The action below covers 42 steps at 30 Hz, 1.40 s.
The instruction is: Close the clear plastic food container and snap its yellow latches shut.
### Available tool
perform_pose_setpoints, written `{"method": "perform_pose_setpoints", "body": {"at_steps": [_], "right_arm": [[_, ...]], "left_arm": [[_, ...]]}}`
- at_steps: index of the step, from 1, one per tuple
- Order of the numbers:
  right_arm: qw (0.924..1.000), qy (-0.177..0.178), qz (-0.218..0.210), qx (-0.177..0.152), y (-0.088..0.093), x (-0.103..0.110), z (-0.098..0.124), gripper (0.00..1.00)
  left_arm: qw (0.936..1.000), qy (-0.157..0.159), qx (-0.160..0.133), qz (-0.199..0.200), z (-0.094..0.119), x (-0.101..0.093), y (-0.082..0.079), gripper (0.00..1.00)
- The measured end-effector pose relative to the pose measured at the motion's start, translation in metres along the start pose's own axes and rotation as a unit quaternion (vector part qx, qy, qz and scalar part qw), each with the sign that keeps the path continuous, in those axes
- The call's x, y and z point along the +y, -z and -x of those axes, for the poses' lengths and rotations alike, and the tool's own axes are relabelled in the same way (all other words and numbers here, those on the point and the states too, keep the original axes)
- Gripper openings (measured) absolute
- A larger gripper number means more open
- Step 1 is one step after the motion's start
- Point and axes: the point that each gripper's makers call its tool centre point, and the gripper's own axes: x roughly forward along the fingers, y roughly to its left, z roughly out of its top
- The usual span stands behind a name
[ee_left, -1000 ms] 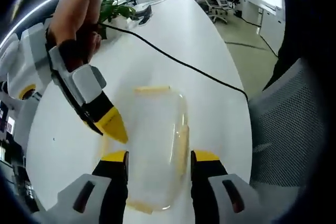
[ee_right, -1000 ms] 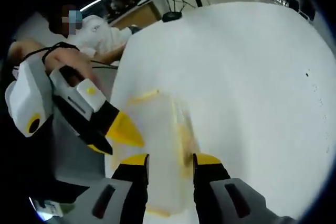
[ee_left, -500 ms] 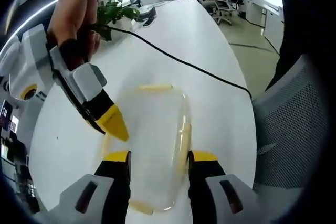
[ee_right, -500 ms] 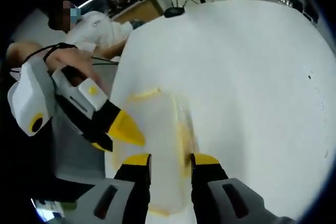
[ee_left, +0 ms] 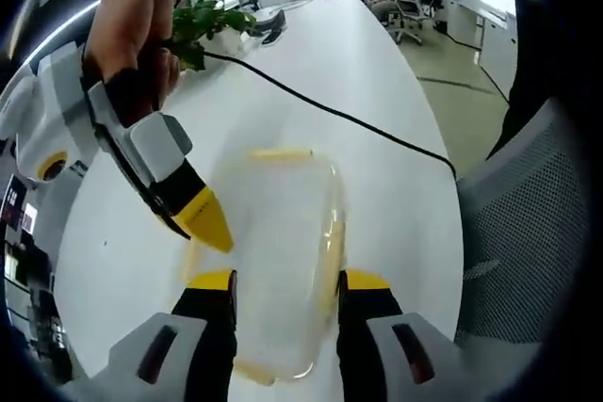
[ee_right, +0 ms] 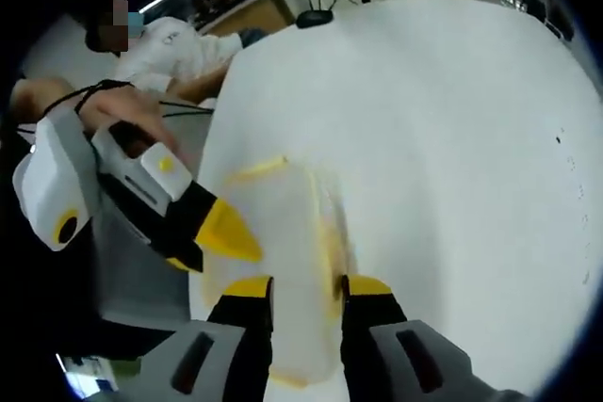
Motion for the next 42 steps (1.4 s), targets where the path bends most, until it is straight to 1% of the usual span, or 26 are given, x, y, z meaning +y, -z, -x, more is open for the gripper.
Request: {"method": "perform_pose_setpoints", "body": {"at_steps": [1,2,3,4,5,9,11,14,17,19,25,27,33,36,38,40,42], "right_arm": [[0.9999,-0.001,-0.017,0.004,0.001,0.000,0.001,0.22],[0.9998,-0.001,-0.018,0.008,0.002,0.003,0.000,0.23],[0.9997,-0.004,-0.001,0.023,0.005,0.005,0.002,0.22],[0.9997,-0.001,0.003,0.023,0.003,0.007,0.001,0.23],[0.9996,0.001,0.001,0.029,0.002,0.003,0.000,0.23],[0.9996,0.003,0.001,0.027,0.003,0.002,0.002,0.24],[0.9997,0.001,-0.007,0.024,0.003,0.003,0.002,0.24],[0.9996,0.001,-0.009,0.028,0.002,0.001,0.001,0.25],[0.9993,0.003,-0.011,0.035,0.002,0.001,0.001,0.25],[0.9993,0.005,-0.014,0.035,0.002,0.001,0.002,0.26],[0.9990,0.013,-0.020,0.039,0.001,0.002,0.001,0.27],[0.9990,0.018,-0.010,0.039,0.001,0.003,0.001,0.27],[0.9983,0.041,-0.003,0.041,0.000,0.002,0.003,0.27],[0.9975,0.051,-0.016,0.047,0.000,0.000,0.003,0.27],[0.9971,0.057,-0.017,0.047,0.000,0.001,0.004,0.27],[0.9963,0.067,-0.031,0.045,0.002,0.000,0.005,0.27],[0.9959,0.073,-0.032,0.044,0.002,0.001,0.006,0.27]], "left_arm": [[0.9998,0.014,-0.007,0.010,-0.003,-0.005,-0.001,0.38],[0.9998,0.011,-0.007,0.012,-0.003,-0.005,0.000,0.38],[0.9998,0.013,-0.011,0.011,-0.003,-0.005,0.000,0.38],[0.9997,0.014,-0.016,0.012,-0.001,-0.005,0.000,0.38],[0.9996,0.014,-0.020,0.015,-0.001,-0.005,0.000,0.38],[0.9996,0.014,-0.020,0.013,-0.001,-0.006,-0.002,0.39],[0.9996,0.013,-0.023,0.013,0.000,-0.006,-0.003,0.39],[0.9996,0.013,-0.023,0.011,0.001,-0.007,-0.004,0.40],[0.9994,0.013,-0.030,0.013,0.002,-0.006,-0.003,0.40],[0.9992,0.014,-0.035,0.015,0.003,-0.006,-0.003,0.40],[0.9991,0.018,-0.036,0.013,0.004,-0.007,-0.003,0.41],[0.9992,0.017,-0.035,0.012,0.005,-0.007,-0.004,0.41],[0.9992,0.017,-0.034,0.010,0.005,-0.006,-0.004,0.41],[0.9993,0.017,-0.033,0.008,0.004,-0.006,-0.004,0.41],[0.9991,0.020,-0.038,0.007,0.005,-0.005,-0.004,0.42],[0.9981,0.031,-0.050,0.018,0.006,-0.004,-0.005,0.42],[0.9975,0.039,-0.051,0.028,0.007,-0.002,-0.005,0.42]]}}
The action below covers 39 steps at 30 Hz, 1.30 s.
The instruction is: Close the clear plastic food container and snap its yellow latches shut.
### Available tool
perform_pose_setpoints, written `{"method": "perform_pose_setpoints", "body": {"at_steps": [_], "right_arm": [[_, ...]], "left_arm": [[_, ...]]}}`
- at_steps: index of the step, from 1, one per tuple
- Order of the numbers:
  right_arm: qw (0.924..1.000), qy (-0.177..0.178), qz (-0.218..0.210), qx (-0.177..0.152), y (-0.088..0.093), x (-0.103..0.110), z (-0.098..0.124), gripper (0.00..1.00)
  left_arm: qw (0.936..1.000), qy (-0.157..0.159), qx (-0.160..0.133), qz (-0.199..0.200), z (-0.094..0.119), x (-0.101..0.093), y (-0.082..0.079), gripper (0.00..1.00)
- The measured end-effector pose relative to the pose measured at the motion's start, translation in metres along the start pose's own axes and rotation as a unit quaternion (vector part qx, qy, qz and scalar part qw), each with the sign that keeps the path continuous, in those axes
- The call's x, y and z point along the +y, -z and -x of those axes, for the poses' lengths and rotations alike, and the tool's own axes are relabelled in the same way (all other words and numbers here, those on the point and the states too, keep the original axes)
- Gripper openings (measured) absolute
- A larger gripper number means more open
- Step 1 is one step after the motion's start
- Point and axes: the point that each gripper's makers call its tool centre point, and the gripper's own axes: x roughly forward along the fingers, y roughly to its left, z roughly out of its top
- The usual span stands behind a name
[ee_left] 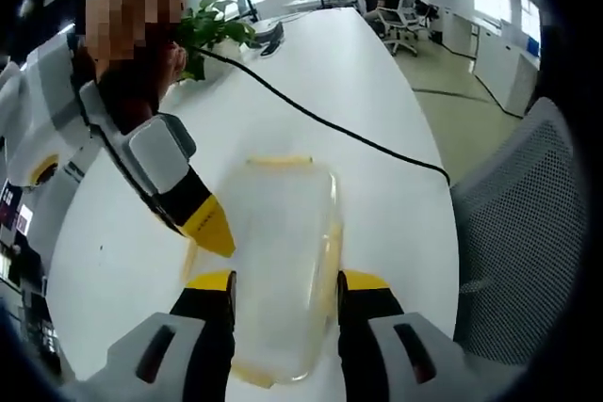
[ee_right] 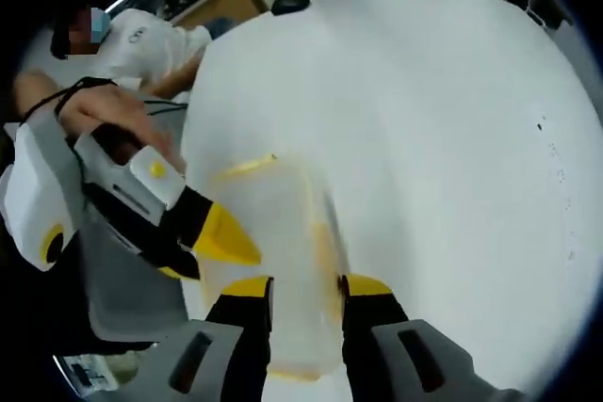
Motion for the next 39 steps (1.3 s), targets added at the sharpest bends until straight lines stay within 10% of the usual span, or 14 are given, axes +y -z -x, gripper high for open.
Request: {"method": "perform_pose_setpoints", "body": {"at_steps": [9,39], "right_arm": [[0.9967,0.054,0.058,-0.020,0.004,-0.002,0.007,0.31],[0.9941,0.061,0.069,-0.057,0.032,0.025,0.016,0.55]], "left_arm": [[0.9994,0.033,0.006,0.003,0.000,-0.007,-0.001,0.51],[0.9973,0.070,0.021,-0.008,0.012,0.022,0.008,0.63]]}}
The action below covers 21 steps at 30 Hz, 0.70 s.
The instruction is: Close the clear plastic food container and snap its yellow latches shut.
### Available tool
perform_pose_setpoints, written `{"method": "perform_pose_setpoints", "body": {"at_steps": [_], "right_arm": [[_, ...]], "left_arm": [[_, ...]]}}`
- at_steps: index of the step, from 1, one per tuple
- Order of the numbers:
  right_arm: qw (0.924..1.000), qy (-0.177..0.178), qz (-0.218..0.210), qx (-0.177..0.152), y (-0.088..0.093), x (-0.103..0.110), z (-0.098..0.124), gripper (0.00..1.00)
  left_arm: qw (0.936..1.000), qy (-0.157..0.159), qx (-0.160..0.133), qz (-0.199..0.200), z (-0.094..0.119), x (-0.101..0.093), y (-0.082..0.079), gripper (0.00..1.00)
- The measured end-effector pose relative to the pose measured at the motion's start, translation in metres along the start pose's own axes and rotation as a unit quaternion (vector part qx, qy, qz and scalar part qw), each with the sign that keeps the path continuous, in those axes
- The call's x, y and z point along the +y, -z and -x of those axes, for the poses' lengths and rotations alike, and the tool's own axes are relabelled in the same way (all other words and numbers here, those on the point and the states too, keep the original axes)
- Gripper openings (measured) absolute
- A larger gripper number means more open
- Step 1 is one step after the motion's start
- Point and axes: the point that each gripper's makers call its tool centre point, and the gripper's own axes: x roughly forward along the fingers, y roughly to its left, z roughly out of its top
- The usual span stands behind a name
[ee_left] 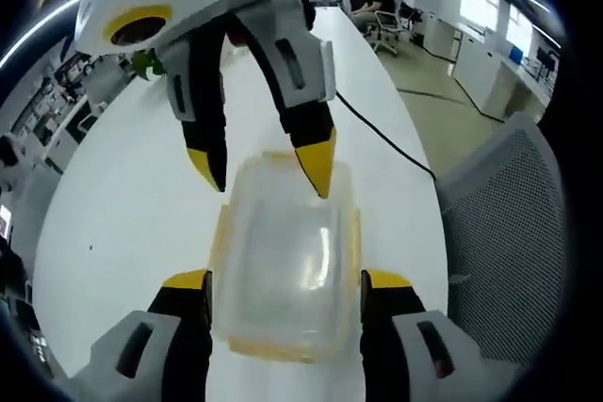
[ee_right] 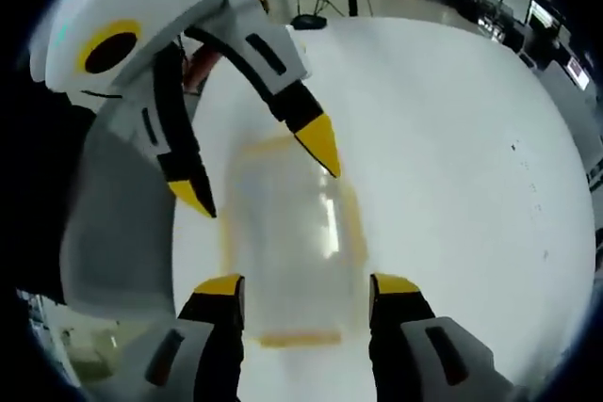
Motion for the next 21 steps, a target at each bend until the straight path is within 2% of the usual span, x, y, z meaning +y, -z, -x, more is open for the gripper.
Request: {"method": "perform_pose_setpoints", "body": {"at_steps": [5,11,21], "right_arm": [[0.9996,0.010,0.024,0.010,0.005,0.005,-0.004,0.65],[0.9968,0.025,0.067,0.035,0.013,0.007,-0.008,0.67],[0.9960,0.035,0.075,0.035,0.015,0.006,-0.015,0.72]], "left_arm": [[0.9996,0.015,0.021,-0.007,-0.002,-0.003,0.008,0.63],[0.9987,0.034,0.037,-0.008,-0.006,-0.006,0.013,0.64],[0.9968,0.030,0.058,-0.046,-0.010,-0.002,0.013,0.66]]}}
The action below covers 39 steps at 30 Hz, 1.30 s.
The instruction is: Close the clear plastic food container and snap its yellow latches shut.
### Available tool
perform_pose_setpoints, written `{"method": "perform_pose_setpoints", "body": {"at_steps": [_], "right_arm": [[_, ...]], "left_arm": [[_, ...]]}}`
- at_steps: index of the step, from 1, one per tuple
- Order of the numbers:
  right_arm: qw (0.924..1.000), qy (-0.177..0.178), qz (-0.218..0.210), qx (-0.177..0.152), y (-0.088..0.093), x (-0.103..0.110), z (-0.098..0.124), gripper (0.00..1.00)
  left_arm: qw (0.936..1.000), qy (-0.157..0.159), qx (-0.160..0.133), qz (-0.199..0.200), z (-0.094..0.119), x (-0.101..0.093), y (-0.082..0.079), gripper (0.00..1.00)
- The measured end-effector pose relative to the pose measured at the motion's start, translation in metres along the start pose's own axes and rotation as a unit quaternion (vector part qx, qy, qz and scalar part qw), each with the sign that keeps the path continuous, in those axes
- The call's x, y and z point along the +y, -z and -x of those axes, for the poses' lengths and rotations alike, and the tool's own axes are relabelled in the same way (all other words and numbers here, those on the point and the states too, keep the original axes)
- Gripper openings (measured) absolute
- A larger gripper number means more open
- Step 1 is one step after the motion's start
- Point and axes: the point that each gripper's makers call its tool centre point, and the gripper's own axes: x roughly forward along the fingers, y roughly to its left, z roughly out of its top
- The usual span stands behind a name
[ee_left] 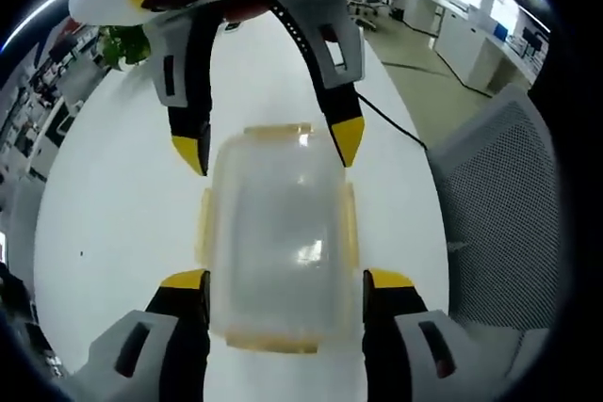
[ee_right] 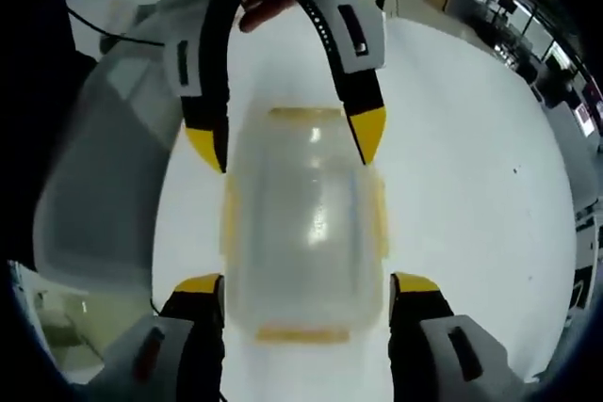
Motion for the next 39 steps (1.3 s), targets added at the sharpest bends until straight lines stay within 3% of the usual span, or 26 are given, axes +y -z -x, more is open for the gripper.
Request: {"method": "perform_pose_setpoints", "body": {"at_steps": [8,13,24,31,39], "right_arm": [[1.0000,0.002,0.003,0.006,0.001,0.002,-0.004,0.73],[0.9999,0.006,0.010,0.012,0.001,0.003,-0.007,0.74],[0.9997,0.018,-0.001,0.013,0.004,-0.001,-0.013,0.74],[0.9996,0.024,-0.015,-0.002,0.002,0.002,-0.013,0.73],[0.9993,0.028,-0.020,-0.014,0.000,0.002,-0.014,0.73]], "left_arm": [[0.9997,0.001,0.015,-0.019,0.003,0.001,0.001,0.75],[0.9990,-0.006,0.038,-0.021,-0.002,0.012,0.016,0.75],[0.9990,0.003,0.035,-0.029,-0.013,0.009,0.011,0.73],[0.9989,0.006,0.041,-0.020,-0.015,0.007,0.013,0.73],[0.9995,0.000,0.027,-0.015,-0.015,0.007,0.013,0.72]]}}
